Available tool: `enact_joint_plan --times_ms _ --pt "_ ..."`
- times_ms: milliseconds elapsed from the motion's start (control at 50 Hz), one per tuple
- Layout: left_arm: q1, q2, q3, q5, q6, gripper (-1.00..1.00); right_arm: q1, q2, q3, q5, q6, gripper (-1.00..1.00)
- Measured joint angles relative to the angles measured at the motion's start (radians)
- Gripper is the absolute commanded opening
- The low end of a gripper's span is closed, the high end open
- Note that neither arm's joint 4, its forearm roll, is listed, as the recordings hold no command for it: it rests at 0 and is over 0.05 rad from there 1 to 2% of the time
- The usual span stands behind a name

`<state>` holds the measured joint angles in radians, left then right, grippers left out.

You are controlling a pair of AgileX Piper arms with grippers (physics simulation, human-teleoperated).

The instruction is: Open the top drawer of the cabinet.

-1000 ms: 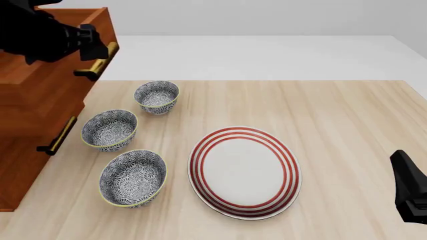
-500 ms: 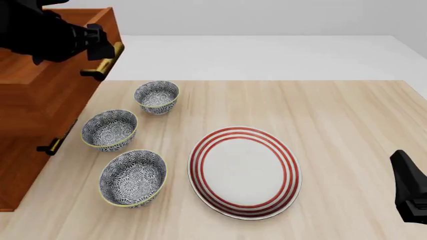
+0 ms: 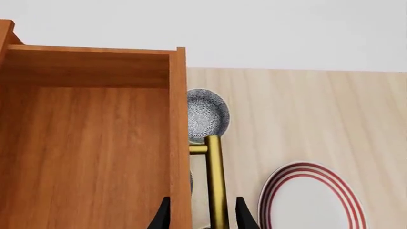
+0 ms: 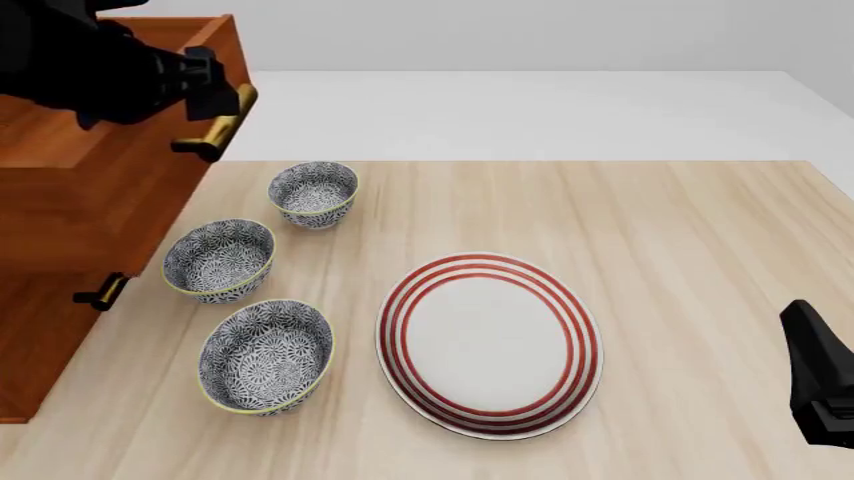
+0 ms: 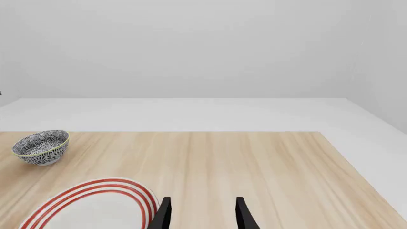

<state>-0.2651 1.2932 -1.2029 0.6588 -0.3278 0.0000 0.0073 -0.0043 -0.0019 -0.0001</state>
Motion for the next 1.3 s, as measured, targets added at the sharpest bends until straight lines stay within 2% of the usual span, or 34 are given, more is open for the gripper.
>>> enact_joint_plan --times_ms 380,1300 --pt "-0.032 -0.001 0.006 -0.019 -0.045 1.0 0.0 0.0 0.0 0.0 0.0 1.0" --pt "-0.07 0.003 0.008 -0.033 -0.082 1.0 0.0 0.0 0.0 0.0 0.0 1.0"
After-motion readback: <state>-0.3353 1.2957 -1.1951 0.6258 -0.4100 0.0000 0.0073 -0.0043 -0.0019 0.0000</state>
